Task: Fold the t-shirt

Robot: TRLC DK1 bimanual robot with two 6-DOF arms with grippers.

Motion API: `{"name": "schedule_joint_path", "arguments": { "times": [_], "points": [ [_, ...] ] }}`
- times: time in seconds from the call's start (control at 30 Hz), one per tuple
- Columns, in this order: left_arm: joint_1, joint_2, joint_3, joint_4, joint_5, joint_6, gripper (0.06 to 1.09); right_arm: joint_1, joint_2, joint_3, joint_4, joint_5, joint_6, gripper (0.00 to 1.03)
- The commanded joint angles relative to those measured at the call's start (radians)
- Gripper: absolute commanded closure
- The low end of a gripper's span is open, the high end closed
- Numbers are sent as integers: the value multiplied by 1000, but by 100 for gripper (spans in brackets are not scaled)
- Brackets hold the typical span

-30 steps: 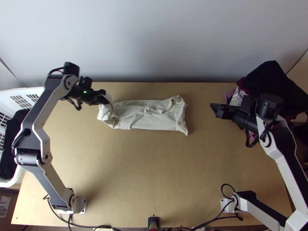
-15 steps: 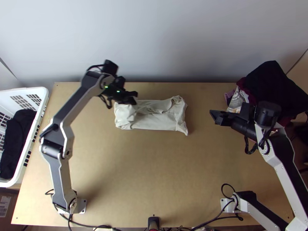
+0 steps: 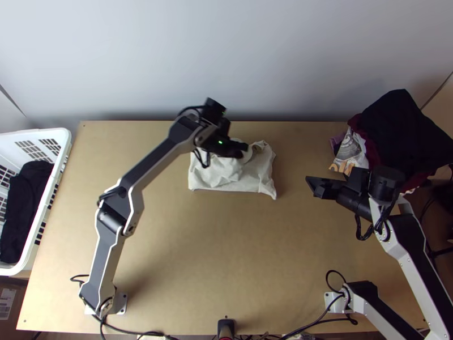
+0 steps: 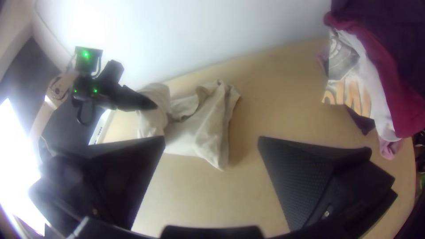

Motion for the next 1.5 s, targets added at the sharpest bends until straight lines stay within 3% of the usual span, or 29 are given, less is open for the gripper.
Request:
{"name": "schedule_joint_path", "arguments": {
  "times": [0.0,0.3,0.4,0.43,0.47,0.5,0.53,0.9,1.07,1.27,1.47],
  "points": [
    [-95,75,39,102,-19,-51,104,4,-26,-67,9,15,2,5],
    [-100,163,62,332,-52,-193,104,25,-103,-141,7,42,31,5],
    [-103,184,71,363,-65,-195,102,24,-128,-150,-5,48,31,5],
    [-107,189,71,366,-65,-193,93,21,-135,-150,-11,48,31,5],
    [-112,193,71,367,-65,-192,71,19,-140,-148,-17,50,30,5],
    [-115,201,71,367,-65,-192,34,18,-146,-148,-25,50,28,5],
    [-116,204,71,369,-65,-193,7,18,-151,-147,-31,50,28,5],
    [-115,120,71,370,-89,-293,10,24,-154,-161,-16,48,36,5],
    [-81,55,26,338,-83,-282,10,36,-149,-162,6,55,48,5],
    [20,-61,-21,103,-57,-80,10,38,-37,-185,55,64,80,4],
    [141,-162,-67,-182,-65,109,10,97,285,-147,197,4,232,4]
  ]
}}
